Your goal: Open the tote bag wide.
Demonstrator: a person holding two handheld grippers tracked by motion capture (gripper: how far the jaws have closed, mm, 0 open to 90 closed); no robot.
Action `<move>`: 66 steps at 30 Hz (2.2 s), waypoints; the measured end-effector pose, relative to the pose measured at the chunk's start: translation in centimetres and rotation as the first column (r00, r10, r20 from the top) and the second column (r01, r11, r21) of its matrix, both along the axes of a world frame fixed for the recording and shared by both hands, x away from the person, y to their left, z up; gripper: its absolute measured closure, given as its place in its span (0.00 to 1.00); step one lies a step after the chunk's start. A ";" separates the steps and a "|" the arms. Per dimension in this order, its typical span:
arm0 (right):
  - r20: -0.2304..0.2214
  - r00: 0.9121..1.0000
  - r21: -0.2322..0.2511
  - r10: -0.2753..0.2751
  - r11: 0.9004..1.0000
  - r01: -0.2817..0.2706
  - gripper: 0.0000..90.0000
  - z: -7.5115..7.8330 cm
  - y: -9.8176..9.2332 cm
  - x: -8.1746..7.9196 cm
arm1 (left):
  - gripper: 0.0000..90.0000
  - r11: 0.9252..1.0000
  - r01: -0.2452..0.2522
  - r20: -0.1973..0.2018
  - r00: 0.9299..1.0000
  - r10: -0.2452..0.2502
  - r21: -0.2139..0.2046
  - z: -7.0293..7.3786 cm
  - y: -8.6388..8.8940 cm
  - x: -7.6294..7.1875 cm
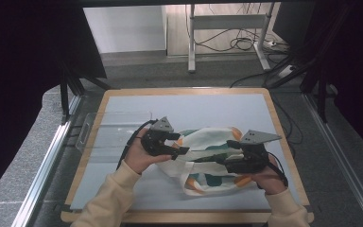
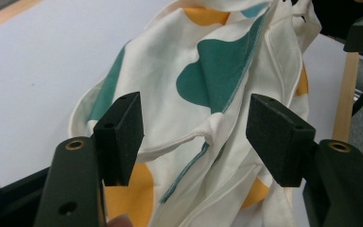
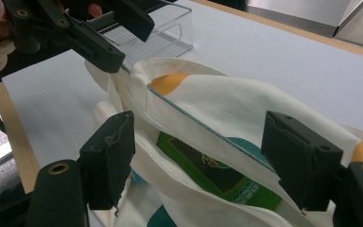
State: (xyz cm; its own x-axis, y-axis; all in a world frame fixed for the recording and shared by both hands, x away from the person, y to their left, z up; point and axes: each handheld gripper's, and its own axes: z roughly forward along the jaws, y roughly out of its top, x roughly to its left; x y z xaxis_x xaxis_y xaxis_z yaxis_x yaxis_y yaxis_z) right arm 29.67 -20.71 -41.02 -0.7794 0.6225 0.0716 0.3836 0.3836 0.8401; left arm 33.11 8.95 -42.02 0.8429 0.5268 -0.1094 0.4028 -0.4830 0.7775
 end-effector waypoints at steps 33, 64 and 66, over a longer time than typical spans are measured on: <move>-0.012 1.000 -0.021 0.011 1.000 -0.011 0.30 -0.6 0.3 0.2 | 0.70 0.983 0.145 -0.047 0.989 -0.140 0.117 -2.5 -3.6 1.3; -0.022 0.998 -0.053 0.066 0.996 -0.068 0.33 -1.0 1.6 0.0 | 0.91 0.980 0.156 -0.048 0.987 -0.151 0.123 -2.1 -3.6 1.4; -0.027 0.996 -0.068 0.080 0.994 -0.082 0.33 -1.2 2.0 0.0 | 0.91 0.980 0.155 -0.048 0.988 -0.150 0.123 -2.1 -3.6 1.4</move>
